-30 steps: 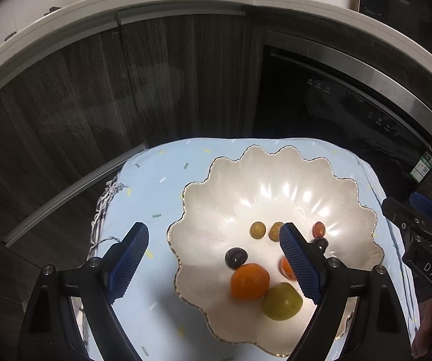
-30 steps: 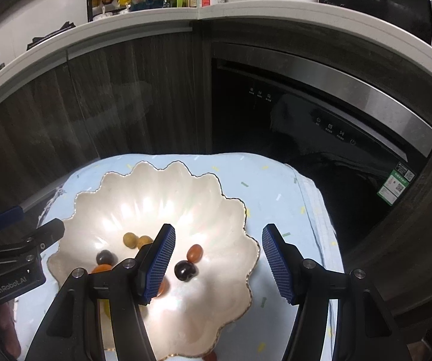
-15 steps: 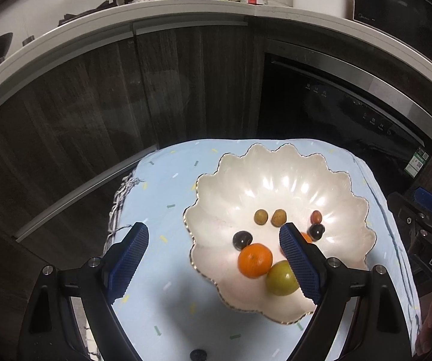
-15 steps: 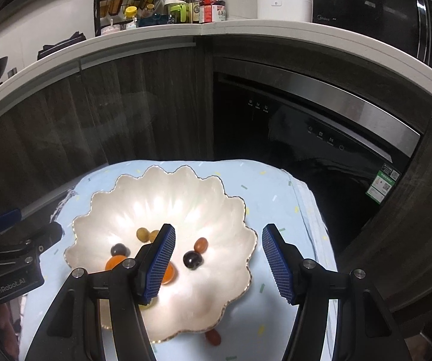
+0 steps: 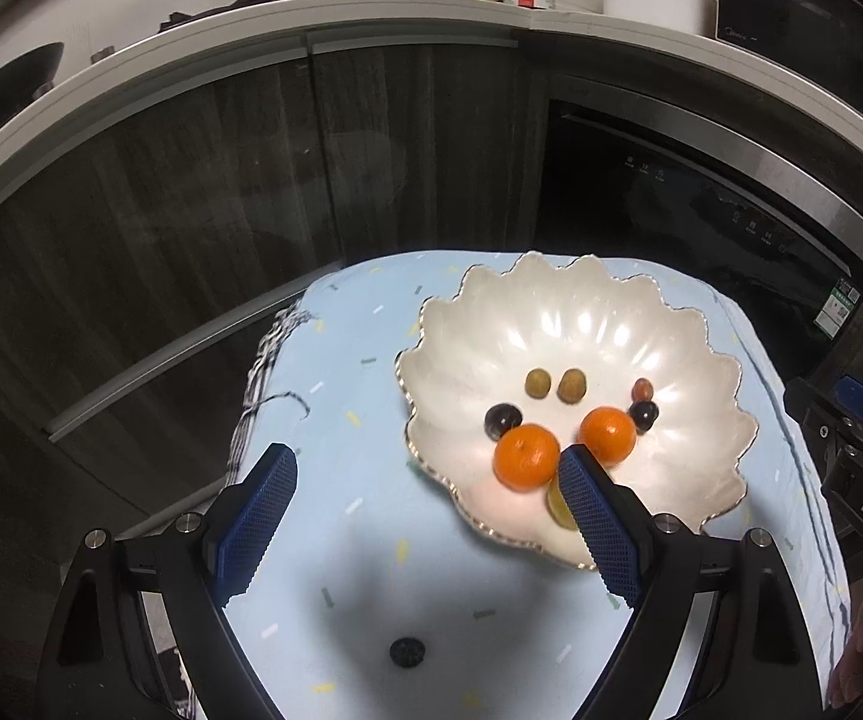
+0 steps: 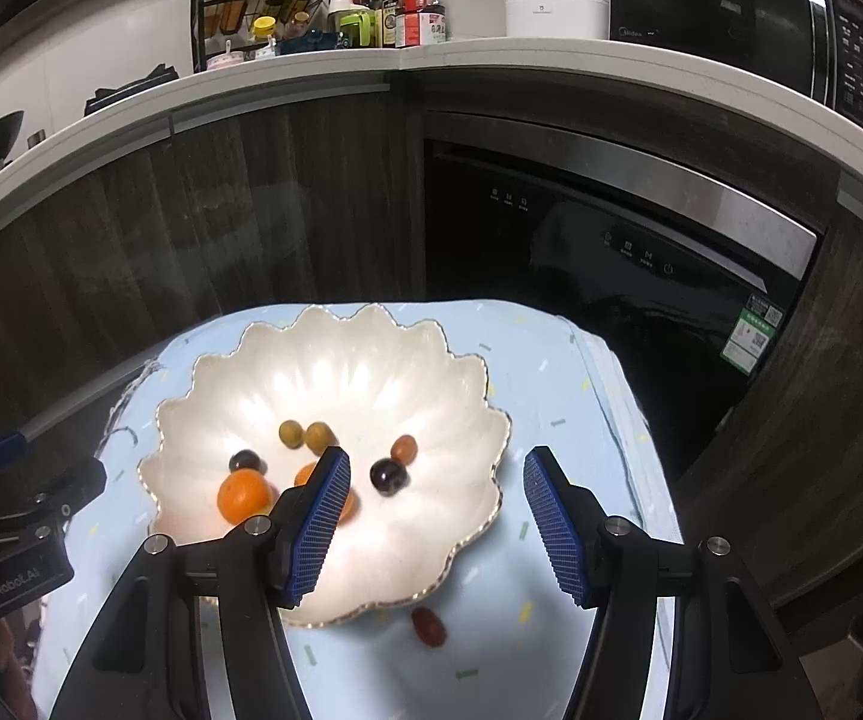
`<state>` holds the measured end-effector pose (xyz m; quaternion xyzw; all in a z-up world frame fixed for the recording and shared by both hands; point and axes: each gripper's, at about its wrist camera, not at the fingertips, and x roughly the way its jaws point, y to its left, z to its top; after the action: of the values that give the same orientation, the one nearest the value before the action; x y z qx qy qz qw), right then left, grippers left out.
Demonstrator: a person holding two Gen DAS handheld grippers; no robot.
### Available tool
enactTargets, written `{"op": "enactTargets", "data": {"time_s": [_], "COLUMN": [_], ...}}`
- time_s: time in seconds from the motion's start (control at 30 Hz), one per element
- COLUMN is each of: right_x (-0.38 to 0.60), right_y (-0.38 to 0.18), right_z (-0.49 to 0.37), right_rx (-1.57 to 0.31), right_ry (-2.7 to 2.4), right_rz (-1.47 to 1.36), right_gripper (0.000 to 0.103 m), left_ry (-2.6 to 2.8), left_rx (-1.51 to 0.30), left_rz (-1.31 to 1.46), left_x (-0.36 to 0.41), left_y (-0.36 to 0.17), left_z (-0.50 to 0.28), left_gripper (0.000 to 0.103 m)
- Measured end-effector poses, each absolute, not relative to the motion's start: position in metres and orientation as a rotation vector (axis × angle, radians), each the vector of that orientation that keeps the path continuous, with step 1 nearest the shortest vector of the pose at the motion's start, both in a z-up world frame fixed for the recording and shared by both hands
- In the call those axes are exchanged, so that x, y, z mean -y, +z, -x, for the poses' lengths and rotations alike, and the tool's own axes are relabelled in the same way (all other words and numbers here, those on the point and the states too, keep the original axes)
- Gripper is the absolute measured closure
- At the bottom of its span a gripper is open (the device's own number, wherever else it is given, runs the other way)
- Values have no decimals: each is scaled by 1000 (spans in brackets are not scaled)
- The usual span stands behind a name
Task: Organize fruits
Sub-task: 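Pull both open tools back from the bowl toward the remaining fruits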
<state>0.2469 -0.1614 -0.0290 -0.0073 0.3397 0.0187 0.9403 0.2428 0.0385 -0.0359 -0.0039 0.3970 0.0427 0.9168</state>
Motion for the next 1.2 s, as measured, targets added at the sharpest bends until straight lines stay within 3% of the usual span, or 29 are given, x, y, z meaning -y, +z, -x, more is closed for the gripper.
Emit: {"op": "enactTargets", "data": {"time_s": [1.2], "right_x": [163], "right_y": [-88], "right_z": [-195], "right_rx": [-636], "right_ry": [14], "right_rz": [26], "right_gripper": [42], "left_ry": [232], "left_rx": [-763], "left_rz": [52], "left_x": [-44], "left_y": [-103], "left_z": [-174], "left_gripper": [14]}}
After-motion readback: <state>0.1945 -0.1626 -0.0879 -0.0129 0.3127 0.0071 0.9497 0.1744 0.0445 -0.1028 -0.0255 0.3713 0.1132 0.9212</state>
